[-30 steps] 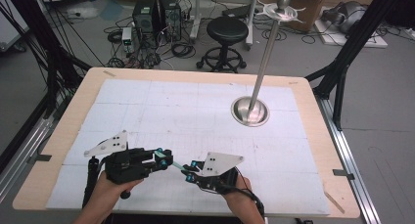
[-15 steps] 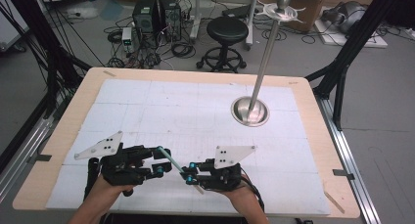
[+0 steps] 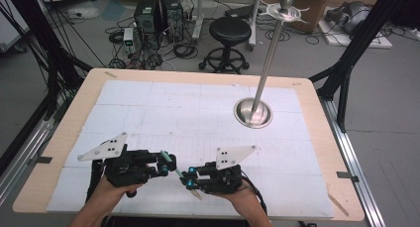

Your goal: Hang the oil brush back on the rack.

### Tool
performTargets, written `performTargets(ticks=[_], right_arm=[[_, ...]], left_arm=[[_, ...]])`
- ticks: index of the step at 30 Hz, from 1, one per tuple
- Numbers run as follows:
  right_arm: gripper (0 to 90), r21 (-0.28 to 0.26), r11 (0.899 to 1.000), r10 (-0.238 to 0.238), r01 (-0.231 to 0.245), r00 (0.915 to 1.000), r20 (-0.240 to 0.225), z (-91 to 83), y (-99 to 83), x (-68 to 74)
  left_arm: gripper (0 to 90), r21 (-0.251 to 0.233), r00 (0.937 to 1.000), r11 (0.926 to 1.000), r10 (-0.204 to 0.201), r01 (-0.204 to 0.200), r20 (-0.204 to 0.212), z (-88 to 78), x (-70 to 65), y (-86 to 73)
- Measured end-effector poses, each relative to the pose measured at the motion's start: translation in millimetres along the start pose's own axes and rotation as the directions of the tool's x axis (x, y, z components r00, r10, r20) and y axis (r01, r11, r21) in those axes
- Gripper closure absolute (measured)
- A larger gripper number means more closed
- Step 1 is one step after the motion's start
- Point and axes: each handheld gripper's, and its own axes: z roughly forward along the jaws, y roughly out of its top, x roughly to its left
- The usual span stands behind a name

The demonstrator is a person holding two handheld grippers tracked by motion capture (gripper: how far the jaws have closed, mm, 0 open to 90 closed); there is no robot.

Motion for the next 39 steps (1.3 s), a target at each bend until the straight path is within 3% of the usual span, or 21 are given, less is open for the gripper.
performTargets(ticks=[3,8,13,18,22,25,30,33,39], right_arm=[[67.3,-0.012,1.000,0.007,-0.006,0.9985,0.054,-2.0,0.7,0.2],[67.4,-0.003,1.000,-0.016,0.017,0.9912,0.132,-0.9,2.8,3.8],[70.7,0.058,0.997,-0.061,0.050,0.9760,0.209,9.5,7.7,8.4],[83.3,0.063,0.996,-0.069,0.056,0.9727,0.221,13.2,9.7,8.7],[84.1,0.053,0.998,-0.047,0.036,0.9760,0.213,11.3,9.9,7.0],[84.2,0.047,0.998,-0.038,0.029,0.9776,0.207,9.0,10.0,5.8],[84.2,0.006,1.000,-0.013,0.012,0.9754,0.220,-1.3,12.0,2.5],[84.2,-0.020,1.000,-0.002,0.007,0.9699,0.244,-11.3,14.4,-1.2],[84.2,-0.055,0.998,0.019,-0.002,0.9532,0.302,-30.1,23.3,-12.3]], left_arm=[[78.3,0.015,0.9989,0.9999,-0.006,0.007,-0.047,0.7,0.0,0.1],[78.7,0.026,0.9930,0.9995,-0.014,0.017,-0.117,2.2,-0.2,0.9],[78.8,0.036,0.9893,0.9993,0.006,-0.001,-0.146,4.6,-2.2,2.8],[78.8,0.033,0.9880,0.9994,0.014,-0.009,-0.154,6.7,-4.5,6.3],[77.8,0.021,0.9893,0.9998,-0.003,0.007,-0.146,6.8,-2.5,6.7],[59.7,0.008,0.9899,0.9996,-0.027,0.028,-0.139,4.9,-0.1,7.9],[45.5,-0.042,0.9895,0.9990,-0.020,0.014,-0.143,-8.5,4.9,6.4],[39.6,-0.038,0.9866,0.9993,-0.006,0.000,-0.163,-17.4,7.9,3.5],[24.2,-0.017,0.9691,0.9998,0.001,-0.006,-0.247,-34.0,15.4,-10.2]])
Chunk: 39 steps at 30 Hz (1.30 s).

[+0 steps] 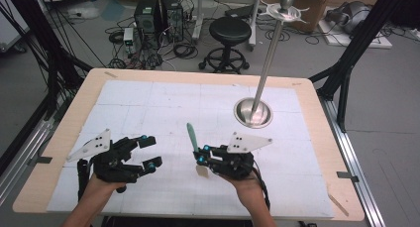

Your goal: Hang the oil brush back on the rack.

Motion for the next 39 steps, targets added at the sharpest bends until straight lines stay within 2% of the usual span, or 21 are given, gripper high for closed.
performTargets(ticks=[3,6,11,15,20,30,34,39], right_arm=[[84.2,-0.022,1.000,0.014,-0.014,0.9995,0.027,-6.9,6.5,-9.1],[84.2,-0.044,0.999,0.028,-0.026,0.9978,0.060,-15.0,15.9,-22.2],[84.2,-0.088,0.995,0.062,-0.053,0.9930,0.101,-26.8,33.4,-44.1],[84.2,-0.119,0.991,0.070,-0.055,0.9898,0.124,-36.3,47.7,-61.2],[84.2,-0.145,0.988,0.072,-0.054,0.9904,0.118,-51.8,60.9,-80.0],[84.1,-0.172,0.984,0.058,-0.039,0.9927,0.106,-82.3,88.7,-109.2],[84.2,-0.195,0.980,0.066,-0.046,0.9930,0.098,-93.5,94.1,-120.5],[84.2,-0.206,0.977,0.086,-0.062,0.9904,0.109,-106.4,97.8,-136.7]], left_arm=[[17.1,0.027,0.9994,0.9996,-0.001,0.002,-0.036,-7.3,7.6,-10.0],[16.9,0.035,0.9982,0.9994,-0.005,0.007,-0.060,-13.3,13.7,-19.0],[18.8,0.072,0.9976,0.9974,0.017,-0.013,-0.067,-20.1,21.4,-27.8],[18.8,0.063,0.9971,0.9972,0.043,-0.039,-0.063,-22.5,21.8,-28.8],[18.8,0.059,0.9950,0.9962,0.067,-0.063,-0.073,-25.2,22.4,-31.0],[18.8,0.053,0.9946,0.9968,0.065,-0.061,-0.081,-27.4,21.6,-30.6],[18.8,0.053,0.9937,0.9971,0.061,-0.056,-0.094,-27.0,22.1,-30.5],[18.9,0.059,0.9933,0.9964,0.066,-0.060,-0.095,-27.2,22.1,-30.5]])
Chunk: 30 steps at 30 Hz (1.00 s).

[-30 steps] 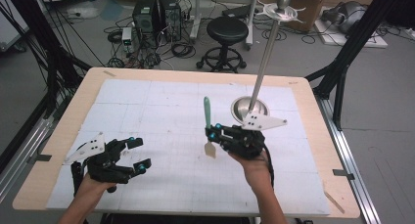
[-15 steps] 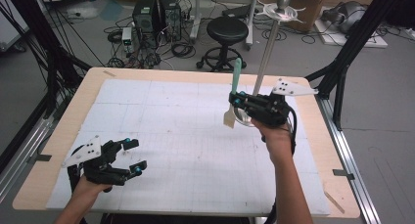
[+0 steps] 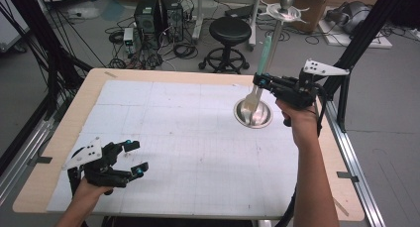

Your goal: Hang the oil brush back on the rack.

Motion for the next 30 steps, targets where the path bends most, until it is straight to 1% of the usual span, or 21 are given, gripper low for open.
performTargets(ticks=[3,9,14,17,22,25,30], right_arm=[[84.2,0.000,1.000,0.006,-0.006,0.9999,0.009,-2.3,3.6,-8.0],[84.1,-0.009,1.000,0.014,-0.014,0.9999,0.002,-2.0,12.4,-20.4],[84.1,-0.018,0.999,0.027,-0.027,0.9996,0.005,-2.8,13.8,-29.5],[84.2,-0.024,0.999,0.040,-0.039,0.9991,0.014,-4.7,12.7,-34.3],[84.1,-0.032,0.998,0.045,-0.045,0.9988,0.019,-5.8,12.8,-39.0],[84.1,-0.031,0.999,0.041,-0.040,0.9990,0.016,-4.7,14.3,-40.6],[84.1,-0.024,0.998,0.052,-0.051,0.9984,0.021,-5.0,13.7,-42.1]], left_arm=[[19.3,0.006,1.0000,1.0000,-0.003,0.003,0.005,-0.2,-0.7,0.0],[19.6,-0.003,1.0000,1.0000,-0.002,0.002,-0.001,-1.2,-1.9,1.0],[19.6,0.001,1.0000,1.0000,0.001,-0.001,-0.004,-0.3,-1.8,0.8],[19.7,0.002,1.0000,1.0000,0.001,-0.001,-0.005,-0.3,-1.8,0.7],[19.7,0.010,0.9999,0.9999,0.008,-0.007,-0.011,0.0,-2.0,0.1],[19.7,0.010,0.9999,0.9999,0.007,-0.006,-0.013,0.0,-1.5,0.2],[19.8,0.010,0.9999,0.9999,0.007,-0.006,-0.016,-0.2,-1.2,0.1]])
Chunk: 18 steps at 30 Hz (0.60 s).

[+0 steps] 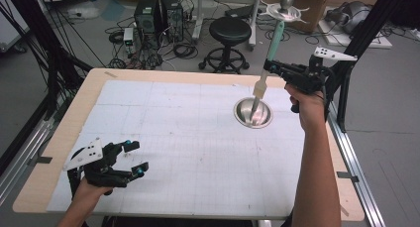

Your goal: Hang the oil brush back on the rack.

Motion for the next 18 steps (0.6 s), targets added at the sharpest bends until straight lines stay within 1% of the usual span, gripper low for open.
performTargets(ticks=[10,15,16,17,18], right_arm=[[84.1,0.000,1.000,0.016,-0.016,0.9997,0.019,0.2,-1.5,-4.4],[83.5,0.008,1.000,0.015,-0.015,0.9990,0.041,1.7,-2.6,-5.4],[82.5,0.007,1.000,0.012,-0.013,0.9989,0.044,1.8,-2.7,-4.8],[76.1,0.006,1.000,0.011,-0.011,0.9988,0.047,2.0,-2.3,-3.6],[70.9,0.006,1.000,0.015,-0.015,0.9981,0.060,2.1,-1.9,-2.6]], left_arm=[[19.8,0.001,1.0000,1.0000,-0.004,0.004,0.001,0.0,0.5,-0.1],[19.8,0.001,1.0000,1.0000,-0.005,0.005,0.002,-0.1,0.5,-0.1],[19.8,0.002,1.0000,1.0000,-0.005,0.005,0.003,-0.2,0.7,-0.1],[19.8,0.002,1.0000,1.0000,-0.005,0.005,0.002,-0.3,0.9,0.0],[19.8,0.001,1.0000,1.0000,-0.004,0.004,0.002,-0.1,1.1,-0.1]])
